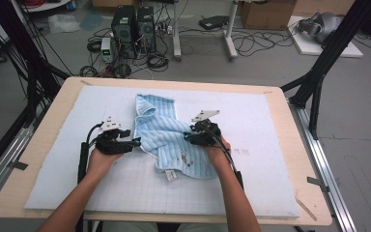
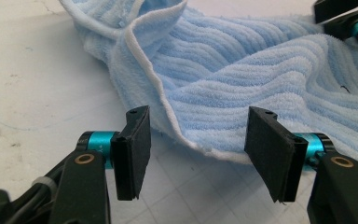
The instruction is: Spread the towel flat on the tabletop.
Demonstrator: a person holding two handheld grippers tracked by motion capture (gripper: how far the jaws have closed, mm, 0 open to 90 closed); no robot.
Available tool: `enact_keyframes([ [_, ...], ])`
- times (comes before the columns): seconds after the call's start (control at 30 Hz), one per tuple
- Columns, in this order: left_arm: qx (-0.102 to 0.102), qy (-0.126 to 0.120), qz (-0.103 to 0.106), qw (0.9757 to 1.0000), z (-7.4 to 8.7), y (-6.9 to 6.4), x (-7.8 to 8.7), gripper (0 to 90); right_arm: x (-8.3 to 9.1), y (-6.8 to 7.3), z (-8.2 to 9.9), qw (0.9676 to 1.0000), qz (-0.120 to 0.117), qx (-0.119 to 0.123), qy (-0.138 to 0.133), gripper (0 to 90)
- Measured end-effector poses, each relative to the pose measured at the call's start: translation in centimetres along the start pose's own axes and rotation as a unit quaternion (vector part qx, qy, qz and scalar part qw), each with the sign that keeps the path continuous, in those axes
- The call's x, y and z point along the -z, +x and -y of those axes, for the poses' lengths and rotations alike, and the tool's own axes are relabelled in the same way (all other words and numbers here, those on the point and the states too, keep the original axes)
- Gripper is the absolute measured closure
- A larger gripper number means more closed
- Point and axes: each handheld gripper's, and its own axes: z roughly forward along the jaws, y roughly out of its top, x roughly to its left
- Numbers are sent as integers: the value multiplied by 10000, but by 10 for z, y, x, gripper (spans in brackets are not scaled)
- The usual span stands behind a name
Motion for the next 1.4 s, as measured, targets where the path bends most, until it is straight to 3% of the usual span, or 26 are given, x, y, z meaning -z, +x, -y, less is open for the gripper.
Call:
enact_keyframes([
  [0.07, 13, -31, 5, 10000, 0, 1, 1, 410, -11, 3, -1, 9998, 0, 3, 195, 551],
  [0.13, 31, -59, 2, 10000, 0, 1, 1, 410, -20, 4, 0, 9989, 166, 72, 435, 575],
  [0.2, 47, -96, -7, 9999, 0, 2, 2, 411, -22, 2, 0, 9991, 103, -65, 399, 640],
  [0.27, 65, -125, -6, 9999, 0, 4, 2, 411, -21, 2, 0, 9992, 7, -32, 407, 758],
  [0.37, 56, -135, -15, 9999, 0, 5, 2, 411, -21, 2, -1, 9990, 109, 28, 422, 814],
  [0.43, 52, -150, 16, 9999, 0, 4, 2, 411, -22, -2, -1, 9988, 219, -91, 421, 816],
  [0.5, 28, -163, 23, 9999, -1, 3, 2, 410, -22, -5, -1, 9977, 529, -145, 409, 815],
  [0.7, -27, -263, 144, 9995, -1, 2, 2, 401, -20, -17, 1, 9901, 1280, -364, 447, 799],
  [0.83, -55, -208, 252, 9995, -1, 0, 1, 401, -18, -18, 2, 9891, 1303, -553, 415, 665],
  [1.0, -198, -56, 496, 9986, 0, -6, -2, 419, 2, -15, 6, 9894, 1304, -632, 77, 522],
  [1.07, -283, 44, 619, 9977, 1, -11, -4, 444, 13, -13, 11, 9894, 1304, -637, -53, 509],
  [1.17, -446, 274, 853, 9950, 2, -19, -10, 503, 31, -8, 23, 9896, 1259, -678, -143, 492],
  [1.23, -613, 468, 1012, 9919, 4, -27, -13, 521, 40, -6, 30, 9895, 1257, -667, -260, 494],
  [1.4, -800, 661, 1105, 9884, 8, -46, -27, 521, 66, 4, 48, 9883, 1282, -671, -478, 487],
])
